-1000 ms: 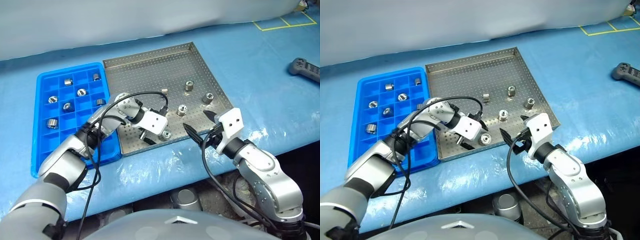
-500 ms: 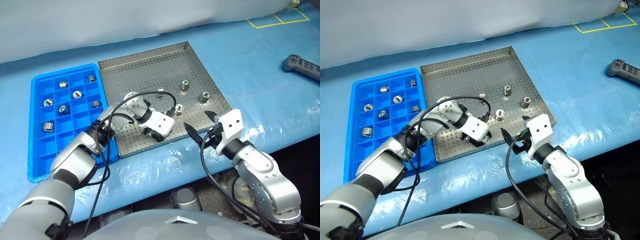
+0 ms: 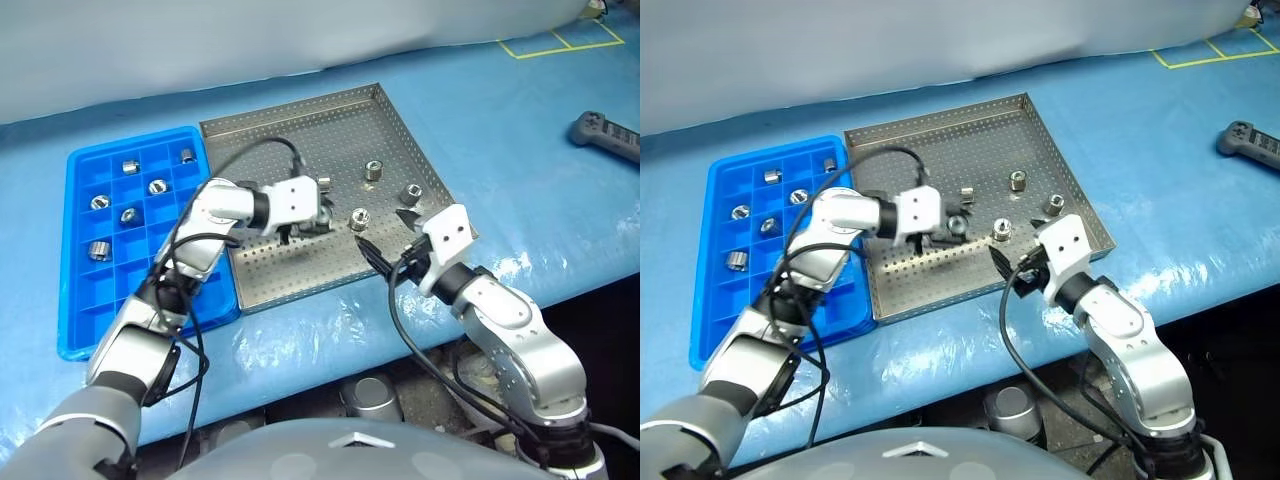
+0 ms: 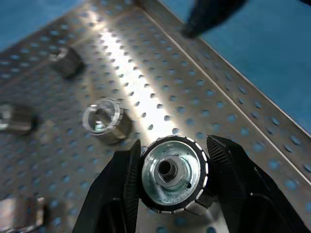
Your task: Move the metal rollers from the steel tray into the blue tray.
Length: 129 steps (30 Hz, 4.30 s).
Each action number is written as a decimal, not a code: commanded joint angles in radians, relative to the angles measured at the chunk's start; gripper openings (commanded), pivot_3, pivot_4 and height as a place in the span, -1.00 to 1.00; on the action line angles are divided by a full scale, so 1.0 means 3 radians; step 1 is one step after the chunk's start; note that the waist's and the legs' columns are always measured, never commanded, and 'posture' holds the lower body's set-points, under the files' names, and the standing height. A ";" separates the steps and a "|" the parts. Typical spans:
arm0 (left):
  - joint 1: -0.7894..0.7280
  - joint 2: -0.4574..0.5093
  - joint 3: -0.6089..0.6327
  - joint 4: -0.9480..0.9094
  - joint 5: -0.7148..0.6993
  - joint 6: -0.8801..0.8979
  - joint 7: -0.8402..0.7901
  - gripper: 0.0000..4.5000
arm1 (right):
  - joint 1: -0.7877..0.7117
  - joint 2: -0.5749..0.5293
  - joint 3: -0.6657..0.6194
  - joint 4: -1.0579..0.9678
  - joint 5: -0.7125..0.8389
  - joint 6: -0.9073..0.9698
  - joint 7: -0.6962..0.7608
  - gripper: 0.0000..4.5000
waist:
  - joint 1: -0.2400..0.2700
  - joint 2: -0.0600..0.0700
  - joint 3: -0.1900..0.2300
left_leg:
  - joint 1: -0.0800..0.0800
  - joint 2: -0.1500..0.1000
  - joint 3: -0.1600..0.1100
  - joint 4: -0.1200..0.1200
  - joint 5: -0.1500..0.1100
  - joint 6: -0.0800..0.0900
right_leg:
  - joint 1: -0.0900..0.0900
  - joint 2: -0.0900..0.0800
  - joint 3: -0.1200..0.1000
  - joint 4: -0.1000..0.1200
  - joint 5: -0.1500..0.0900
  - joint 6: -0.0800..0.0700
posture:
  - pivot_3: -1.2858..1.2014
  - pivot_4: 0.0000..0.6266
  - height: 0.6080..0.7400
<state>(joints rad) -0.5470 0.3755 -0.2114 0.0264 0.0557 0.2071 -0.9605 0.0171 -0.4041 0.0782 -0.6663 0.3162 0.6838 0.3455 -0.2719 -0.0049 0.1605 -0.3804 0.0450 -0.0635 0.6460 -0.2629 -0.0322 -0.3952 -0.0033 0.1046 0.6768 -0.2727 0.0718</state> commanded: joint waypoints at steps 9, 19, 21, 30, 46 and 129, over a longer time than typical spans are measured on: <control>0.1044 -0.0648 0.1598 -0.1853 -0.0290 0.1583 0.1970 -0.17 | -0.0896 0.0117 0.0668 0.0376 0.0020 -0.0225 0.0575 1.00 | 0.0394 -0.0001 0.0000 | 0.0001 0.0000 -0.0009 0.0000 0.0001 -0.0001 | 0.0001 0.0001 -0.0007 0.0001 0.0010 -0.0017 | 0.00 -0.52 1.00; 0.1877 -0.0761 0.1804 -0.2202 -0.0336 0.1780 0.2424 -0.17 | -0.1153 0.0273 0.0980 0.0695 -0.0021 -0.0364 0.0863 1.00 | 0.0686 -0.0003 0.0000 | 0.0002 -0.0004 -0.0015 0.0000 0.0006 -0.0011 | 0.0006 -0.0007 -0.0019 0.0000 0.0011 -0.0019 | 0.05 -0.52 1.00; 0.2036 -0.0763 0.1704 -0.2191 -0.0332 0.1818 0.2443 -0.17 | -0.1136 0.0297 0.0997 0.0702 -0.0031 -0.0370 0.0871 1.00 | 0.0696 -0.0003 -0.0001 | 0.0002 -0.0004 -0.0017 0.0000 0.0007 -0.0013 | 0.0006 -0.0007 -0.0020 -0.0001 0.0011 -0.0019 | 0.04 -0.52 1.00; 0.2125 -0.0701 0.1472 -0.1989 -0.0333 0.1923 0.2568 0.14 | -0.1011 0.0357 0.0962 0.0638 -0.0059 -0.0341 0.0802 1.00 | 0.0684 -0.0002 -0.0001 | 0.0002 -0.0003 -0.0019 -0.0001 0.0008 -0.0014 | 0.0006 -0.0006 -0.0022 0.0000 0.0010 -0.0019 | 0.01 -0.52 1.00; 0.0762 -0.0303 0.0992 -0.1506 -0.0752 0.1742 0.2001 0.99 | -0.0595 0.0136 0.0601 0.0295 -0.0110 -0.0208 0.0495 1.00 | 0.0611 -0.0001 -0.0002 | 0.0000 -0.0005 -0.0018 -0.0001 0.0009 -0.0017 | 0.0006 -0.0007 -0.0022 -0.0003 0.0010 -0.0020 | -0.09 -0.52 1.00; 0.2253 -0.0348 0.1794 -0.2693 -0.0538 0.1824 0.2601 -0.18 | -0.1050 0.0325 0.0935 0.0584 -0.0045 -0.0331 0.0867 1.00 | 0.0518 -0.0005 0.0001 | 0.0002 -0.0005 -0.0014 -0.0004 0.0002 -0.0006 | 0.0005 -0.0006 -0.0014 -0.0003 0.0009 -0.0016 | 0.08 -0.52 1.00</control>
<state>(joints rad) 0.1187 0.2756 0.2964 -0.6930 -0.0954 0.7264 -0.1945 -0.2754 -0.3143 0.3487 -0.4871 0.2868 0.6155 0.5778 -0.1164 -0.0065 0.1609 -0.3798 0.0436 -0.0681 0.6444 -0.2621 -0.0339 -0.3939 -0.0052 0.0998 0.6758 -0.2702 0.0666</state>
